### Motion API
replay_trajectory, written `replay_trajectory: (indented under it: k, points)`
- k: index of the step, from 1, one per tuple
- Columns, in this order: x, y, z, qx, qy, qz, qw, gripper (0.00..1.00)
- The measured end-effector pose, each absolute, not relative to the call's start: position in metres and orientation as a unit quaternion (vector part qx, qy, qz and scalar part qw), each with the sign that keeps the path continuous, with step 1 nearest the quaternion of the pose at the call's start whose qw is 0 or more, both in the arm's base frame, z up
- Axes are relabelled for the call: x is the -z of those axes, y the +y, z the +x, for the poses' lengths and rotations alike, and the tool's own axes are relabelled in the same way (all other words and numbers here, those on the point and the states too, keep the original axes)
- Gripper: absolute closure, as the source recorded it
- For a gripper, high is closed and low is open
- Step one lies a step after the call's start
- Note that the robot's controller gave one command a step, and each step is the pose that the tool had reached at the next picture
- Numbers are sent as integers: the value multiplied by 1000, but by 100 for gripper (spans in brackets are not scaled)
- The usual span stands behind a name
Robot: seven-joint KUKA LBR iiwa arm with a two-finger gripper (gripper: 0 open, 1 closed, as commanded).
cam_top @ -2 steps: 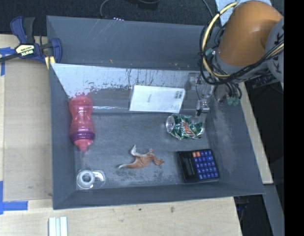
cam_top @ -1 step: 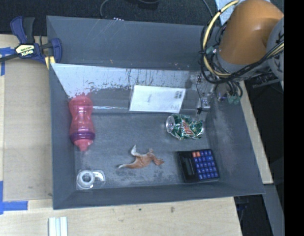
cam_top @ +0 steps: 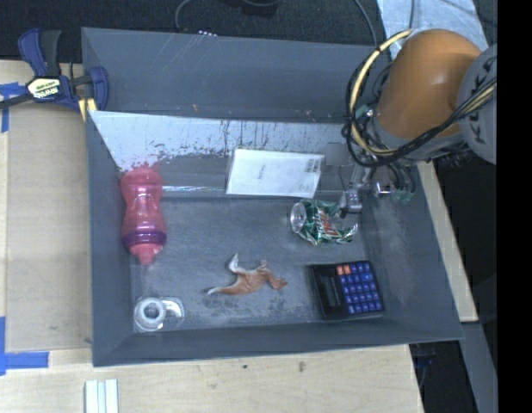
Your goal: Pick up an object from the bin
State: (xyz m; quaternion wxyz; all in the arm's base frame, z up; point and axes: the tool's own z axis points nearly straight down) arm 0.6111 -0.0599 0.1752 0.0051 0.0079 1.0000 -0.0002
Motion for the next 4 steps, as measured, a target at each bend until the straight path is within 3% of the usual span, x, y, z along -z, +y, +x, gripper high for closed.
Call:
replay_trajectory:
  k: [1, 2, 3, 4]
  points:
    - [-131, -57, 594, 0, 1000, 15, 3, 0]
    - [-101, -65, 577, 1, 1000, 24, 8, 100]
    - [-101, -65, 577, 1, 1000, 23, 8, 100]
    - [-234, -74, 588, 1, 1000, 23, 10, 100]
